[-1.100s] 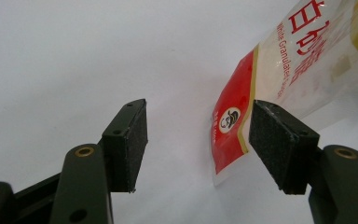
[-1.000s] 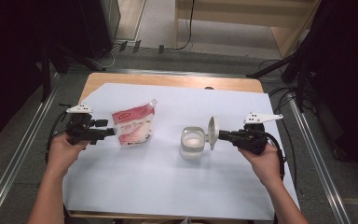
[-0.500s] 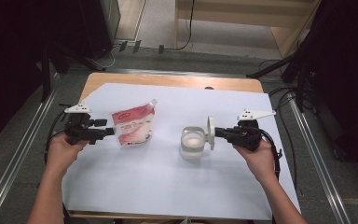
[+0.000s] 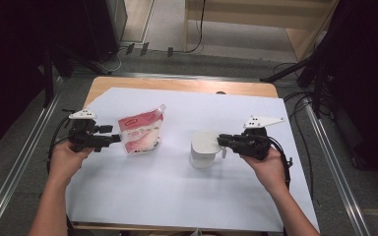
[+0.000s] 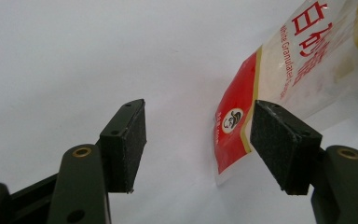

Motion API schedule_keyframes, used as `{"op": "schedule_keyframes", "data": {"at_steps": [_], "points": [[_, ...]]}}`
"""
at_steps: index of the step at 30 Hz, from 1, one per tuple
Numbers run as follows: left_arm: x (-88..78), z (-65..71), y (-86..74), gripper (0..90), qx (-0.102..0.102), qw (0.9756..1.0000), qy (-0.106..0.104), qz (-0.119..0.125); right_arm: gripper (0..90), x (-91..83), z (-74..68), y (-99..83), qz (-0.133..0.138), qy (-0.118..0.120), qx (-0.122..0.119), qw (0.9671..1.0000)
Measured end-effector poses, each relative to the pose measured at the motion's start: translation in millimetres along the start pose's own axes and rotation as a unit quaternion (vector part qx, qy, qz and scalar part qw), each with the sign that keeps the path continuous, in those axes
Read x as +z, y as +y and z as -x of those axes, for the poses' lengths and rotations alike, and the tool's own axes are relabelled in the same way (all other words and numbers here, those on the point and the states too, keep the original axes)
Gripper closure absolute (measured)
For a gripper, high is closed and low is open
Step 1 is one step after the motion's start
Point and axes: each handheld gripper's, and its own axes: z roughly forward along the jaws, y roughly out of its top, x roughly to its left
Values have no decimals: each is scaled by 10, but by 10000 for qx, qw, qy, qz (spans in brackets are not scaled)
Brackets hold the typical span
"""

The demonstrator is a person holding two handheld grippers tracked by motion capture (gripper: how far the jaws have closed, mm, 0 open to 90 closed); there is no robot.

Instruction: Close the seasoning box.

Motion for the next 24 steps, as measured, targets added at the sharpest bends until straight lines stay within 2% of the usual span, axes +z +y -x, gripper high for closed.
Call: {"op": "schedule_keyframes", "data": {"at_steps": [5,8,10,24], "points": [[7,-3,-1,367,-1,10000,-45,-57,618,-3,0,2,-20,84,-101,9999],[16,8,0,365,-12,9999,-77,-97,562,-17,-2,-6,-4,15,-258,9997],[20,12,0,364,8,9999,-86,-107,531,-25,4,-11,52,-19,-270,9996],[19,15,-10,365,4,9999,-83,-82,503,-133,85,-69,104,-260,-310,9991]]}}
